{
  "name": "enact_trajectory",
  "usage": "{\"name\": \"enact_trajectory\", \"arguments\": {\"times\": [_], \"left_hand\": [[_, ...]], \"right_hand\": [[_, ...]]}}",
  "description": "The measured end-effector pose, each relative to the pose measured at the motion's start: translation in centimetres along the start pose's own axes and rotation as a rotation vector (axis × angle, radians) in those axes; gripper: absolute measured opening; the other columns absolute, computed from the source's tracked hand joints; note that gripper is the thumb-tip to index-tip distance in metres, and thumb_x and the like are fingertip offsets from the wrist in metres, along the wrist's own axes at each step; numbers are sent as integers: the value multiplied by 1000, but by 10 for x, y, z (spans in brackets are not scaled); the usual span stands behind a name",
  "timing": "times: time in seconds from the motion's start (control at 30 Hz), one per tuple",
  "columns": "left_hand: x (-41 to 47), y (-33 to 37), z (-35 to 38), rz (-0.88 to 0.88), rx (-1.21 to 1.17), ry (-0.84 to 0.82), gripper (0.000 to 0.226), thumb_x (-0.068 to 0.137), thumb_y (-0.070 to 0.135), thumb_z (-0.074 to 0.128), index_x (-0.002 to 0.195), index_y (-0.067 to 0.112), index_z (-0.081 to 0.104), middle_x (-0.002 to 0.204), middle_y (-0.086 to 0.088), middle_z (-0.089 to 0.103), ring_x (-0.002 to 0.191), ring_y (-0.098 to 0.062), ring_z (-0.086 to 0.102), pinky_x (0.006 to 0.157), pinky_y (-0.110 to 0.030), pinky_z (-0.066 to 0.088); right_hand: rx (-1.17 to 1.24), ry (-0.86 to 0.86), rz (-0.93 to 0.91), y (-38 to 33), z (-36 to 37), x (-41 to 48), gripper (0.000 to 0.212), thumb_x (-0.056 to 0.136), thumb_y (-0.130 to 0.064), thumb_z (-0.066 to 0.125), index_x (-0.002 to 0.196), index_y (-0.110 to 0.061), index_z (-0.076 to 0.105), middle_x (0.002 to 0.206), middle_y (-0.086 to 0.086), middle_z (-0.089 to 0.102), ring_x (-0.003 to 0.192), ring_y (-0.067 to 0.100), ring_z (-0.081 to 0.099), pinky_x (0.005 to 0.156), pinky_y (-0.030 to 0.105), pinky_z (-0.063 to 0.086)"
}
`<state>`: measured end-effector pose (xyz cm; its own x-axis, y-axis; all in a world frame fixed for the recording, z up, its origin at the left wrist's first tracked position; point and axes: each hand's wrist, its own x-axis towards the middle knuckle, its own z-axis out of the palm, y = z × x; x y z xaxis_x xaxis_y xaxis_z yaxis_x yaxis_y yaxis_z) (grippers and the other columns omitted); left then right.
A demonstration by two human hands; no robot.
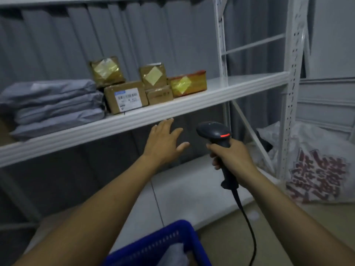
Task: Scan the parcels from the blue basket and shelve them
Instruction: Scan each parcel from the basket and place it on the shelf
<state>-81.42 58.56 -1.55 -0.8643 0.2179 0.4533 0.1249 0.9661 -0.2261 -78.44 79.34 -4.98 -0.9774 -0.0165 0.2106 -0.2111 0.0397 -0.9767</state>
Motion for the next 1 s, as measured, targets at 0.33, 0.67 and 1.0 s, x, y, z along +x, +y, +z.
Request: {"name": "enact_trajectory", "arguments": {"times": [0.33, 0.67, 1.0], "left_hand": [[-242, 6, 120, -94, -210, -400, 58, 95, 54, 44, 144, 25, 41, 157, -9, 24, 143, -26, 23, 116, -37, 19], [-376, -19, 268, -145, -111, -929, 69, 87, 63, 47, 144, 27, 35, 147, -4, 41, 131, -25, 41, 111, -44, 29], [-373, -35, 334, -222, -384, -1129, 104, 81, 52, 69, 155, 19, 3, 160, -9, 19, 144, -25, 24, 115, -33, 21]], "right_hand": [[-27, -249, 335, 112, 60, -147, 16, 88, -18, 67, 81, -4, 64, 64, 16, 66, 50, 24, 61, 55, 34, 53], [-298, -481, 497, 215, 102, -187, 16, 80, -30, 74, 75, -20, 63, 67, 4, 67, 52, 16, 61, 59, 35, 52], [-258, -479, 627, 241, 108, -169, 15, 85, -21, 70, 83, -7, 64, 63, 6, 64, 43, 15, 59, 44, 24, 46]]}}
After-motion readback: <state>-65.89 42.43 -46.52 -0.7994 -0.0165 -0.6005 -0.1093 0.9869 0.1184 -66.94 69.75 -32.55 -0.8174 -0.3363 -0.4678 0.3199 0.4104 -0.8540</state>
